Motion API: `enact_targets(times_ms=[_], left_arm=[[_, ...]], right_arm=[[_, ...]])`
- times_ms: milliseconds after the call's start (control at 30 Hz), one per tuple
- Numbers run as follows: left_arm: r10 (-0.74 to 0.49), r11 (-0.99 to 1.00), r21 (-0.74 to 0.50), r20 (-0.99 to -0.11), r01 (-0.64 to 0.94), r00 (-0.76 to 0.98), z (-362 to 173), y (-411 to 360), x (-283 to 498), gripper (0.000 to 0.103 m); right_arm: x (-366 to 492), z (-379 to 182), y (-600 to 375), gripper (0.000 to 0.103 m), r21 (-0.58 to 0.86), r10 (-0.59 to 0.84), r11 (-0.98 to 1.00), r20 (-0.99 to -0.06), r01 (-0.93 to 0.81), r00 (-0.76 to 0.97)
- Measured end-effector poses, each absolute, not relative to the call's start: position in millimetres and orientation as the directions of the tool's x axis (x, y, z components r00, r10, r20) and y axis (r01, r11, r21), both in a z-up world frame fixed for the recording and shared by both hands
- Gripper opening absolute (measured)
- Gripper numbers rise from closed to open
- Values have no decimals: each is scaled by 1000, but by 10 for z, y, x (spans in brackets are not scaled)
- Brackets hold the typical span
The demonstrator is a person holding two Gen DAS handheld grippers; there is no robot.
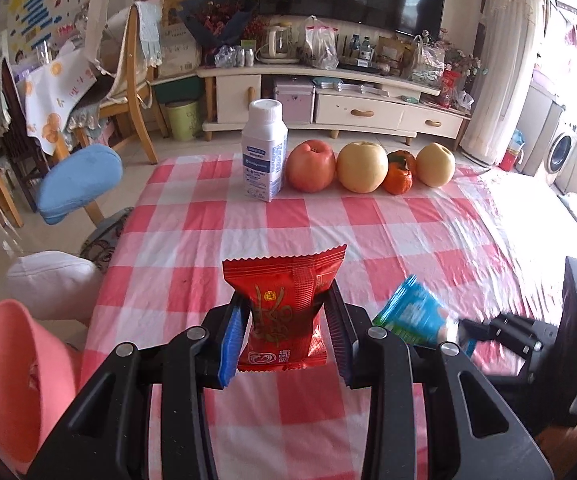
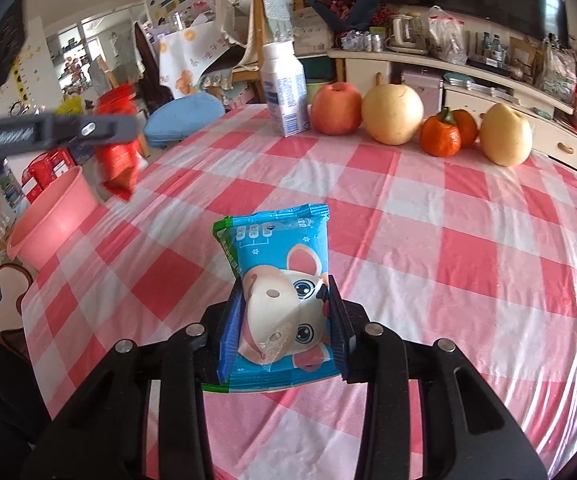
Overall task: Collect trash
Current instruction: 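Carry both packets to the pink bucket and open both tools to drop them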
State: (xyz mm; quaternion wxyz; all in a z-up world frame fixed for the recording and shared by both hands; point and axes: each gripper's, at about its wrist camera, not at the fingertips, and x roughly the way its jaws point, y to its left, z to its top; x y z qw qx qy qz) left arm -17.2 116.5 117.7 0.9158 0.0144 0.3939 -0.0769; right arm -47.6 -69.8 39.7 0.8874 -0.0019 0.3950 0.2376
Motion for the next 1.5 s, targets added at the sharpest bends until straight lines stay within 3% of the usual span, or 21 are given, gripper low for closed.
enact_targets(times_ms=[600, 1500], left_arm=[[-7, 994, 81, -651, 79, 759, 1341, 1606, -734, 39], [105, 994, 93, -551, -64, 828, 1604, 2475, -1071, 39]], right_arm=[[-779, 531, -669, 39, 137, 352, 920, -698, -367, 624], [-1045, 1025, 230, 39, 74, 350, 907, -680, -415, 644]])
